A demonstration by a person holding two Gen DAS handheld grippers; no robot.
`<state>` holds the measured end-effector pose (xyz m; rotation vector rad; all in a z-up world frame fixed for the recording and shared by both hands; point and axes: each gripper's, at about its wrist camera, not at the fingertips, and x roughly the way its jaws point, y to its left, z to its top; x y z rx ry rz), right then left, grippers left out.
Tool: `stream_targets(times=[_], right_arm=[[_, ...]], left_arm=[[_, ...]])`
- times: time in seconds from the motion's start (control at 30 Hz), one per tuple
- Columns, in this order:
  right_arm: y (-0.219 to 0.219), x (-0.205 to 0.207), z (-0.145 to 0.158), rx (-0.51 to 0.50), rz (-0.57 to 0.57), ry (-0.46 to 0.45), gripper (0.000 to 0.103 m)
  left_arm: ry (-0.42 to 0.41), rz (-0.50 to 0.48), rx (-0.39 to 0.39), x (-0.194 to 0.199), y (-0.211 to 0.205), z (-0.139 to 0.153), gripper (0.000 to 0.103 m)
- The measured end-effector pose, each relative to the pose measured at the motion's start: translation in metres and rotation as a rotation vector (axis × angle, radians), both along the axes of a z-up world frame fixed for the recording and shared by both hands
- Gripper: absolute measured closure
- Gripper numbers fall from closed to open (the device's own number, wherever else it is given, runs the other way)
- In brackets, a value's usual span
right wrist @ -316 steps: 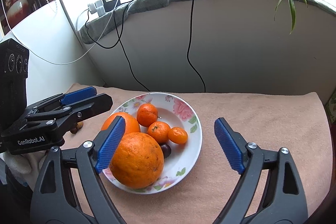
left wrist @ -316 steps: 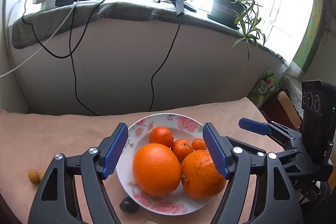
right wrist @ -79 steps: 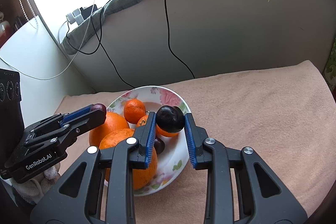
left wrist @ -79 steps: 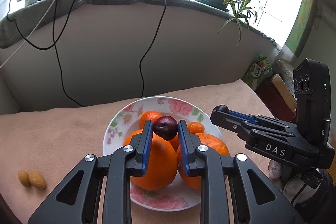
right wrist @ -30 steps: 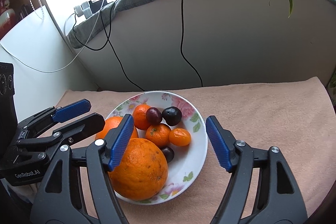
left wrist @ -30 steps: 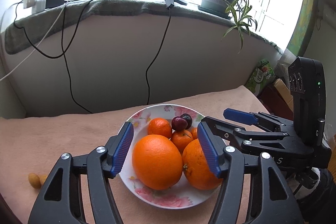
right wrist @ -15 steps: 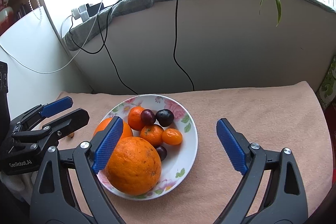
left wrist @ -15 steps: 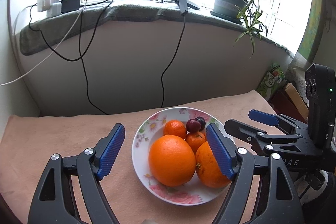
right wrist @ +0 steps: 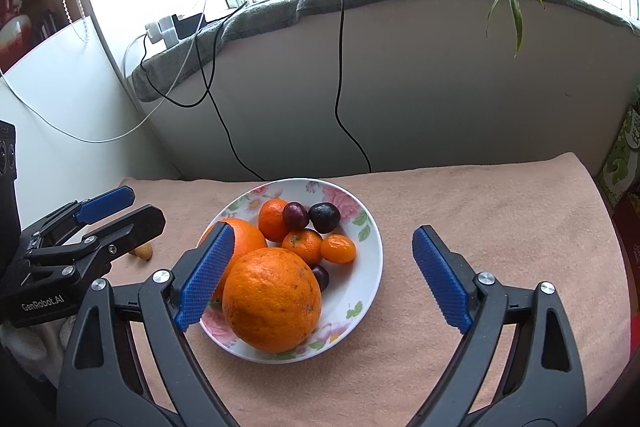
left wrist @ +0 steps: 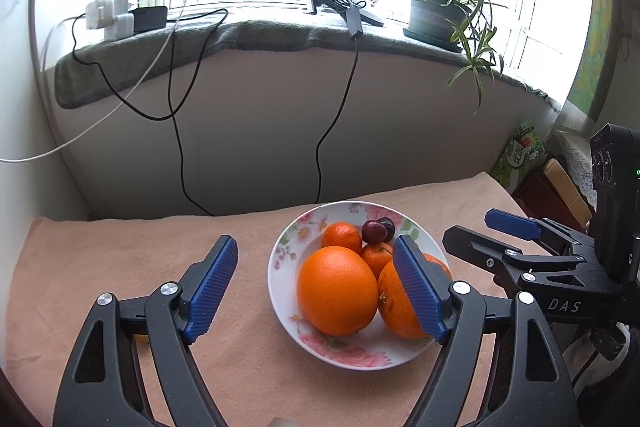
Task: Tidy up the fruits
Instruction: 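Withdraw both open grippers from the plate toward the two brown fruits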
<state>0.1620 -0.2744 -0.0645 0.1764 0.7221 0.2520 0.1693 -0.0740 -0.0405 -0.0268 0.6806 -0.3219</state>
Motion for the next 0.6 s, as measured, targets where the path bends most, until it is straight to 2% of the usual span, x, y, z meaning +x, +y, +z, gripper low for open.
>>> stream_targets(times=[0.6], right_arm=[[0.037, -0.026, 0.007, 0.002, 0.064, -0.027, 0.01]], left_arm=[[-0.002, 0.039, -0.016, -0.025, 0.034, 0.002, 0.023]])
